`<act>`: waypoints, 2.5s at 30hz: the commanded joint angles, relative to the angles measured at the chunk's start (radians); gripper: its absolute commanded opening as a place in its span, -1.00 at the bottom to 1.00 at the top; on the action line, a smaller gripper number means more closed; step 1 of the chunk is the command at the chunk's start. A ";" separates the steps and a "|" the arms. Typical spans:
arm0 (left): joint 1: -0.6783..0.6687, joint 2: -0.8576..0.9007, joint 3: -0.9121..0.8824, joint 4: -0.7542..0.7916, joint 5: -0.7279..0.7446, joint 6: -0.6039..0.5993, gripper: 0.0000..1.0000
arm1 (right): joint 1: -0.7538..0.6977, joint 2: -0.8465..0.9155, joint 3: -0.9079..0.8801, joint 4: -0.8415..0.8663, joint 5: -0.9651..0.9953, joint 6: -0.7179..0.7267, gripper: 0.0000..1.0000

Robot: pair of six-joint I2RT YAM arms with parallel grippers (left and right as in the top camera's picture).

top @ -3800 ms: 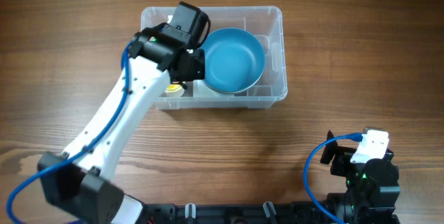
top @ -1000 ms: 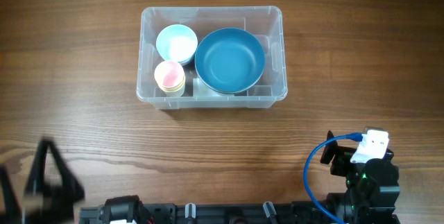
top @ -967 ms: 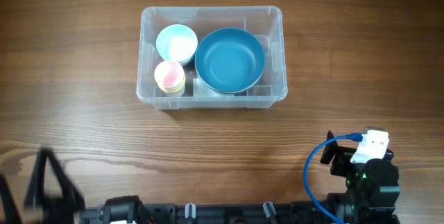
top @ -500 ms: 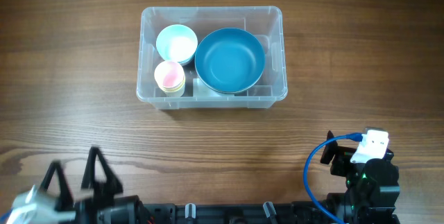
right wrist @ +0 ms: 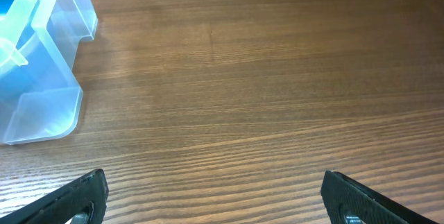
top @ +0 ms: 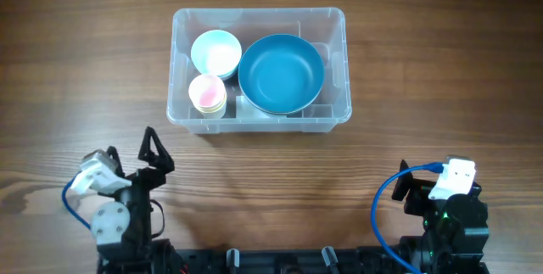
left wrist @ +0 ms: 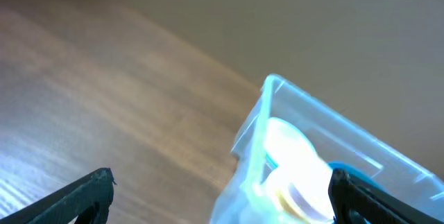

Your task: Pack container

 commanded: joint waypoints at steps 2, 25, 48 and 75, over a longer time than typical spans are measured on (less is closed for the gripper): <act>-0.002 -0.011 -0.088 0.020 0.018 0.002 1.00 | 0.005 -0.001 0.008 0.002 0.010 -0.010 0.99; -0.002 -0.011 -0.098 0.038 -0.019 0.186 1.00 | 0.005 0.000 0.008 -0.001 0.010 -0.010 1.00; -0.002 -0.011 -0.098 0.038 -0.019 0.186 0.99 | 0.005 0.001 0.007 -0.002 0.010 -0.010 1.00; -0.002 -0.011 -0.098 0.038 -0.019 0.186 1.00 | 0.005 -0.057 -0.399 0.969 -0.335 -0.320 0.99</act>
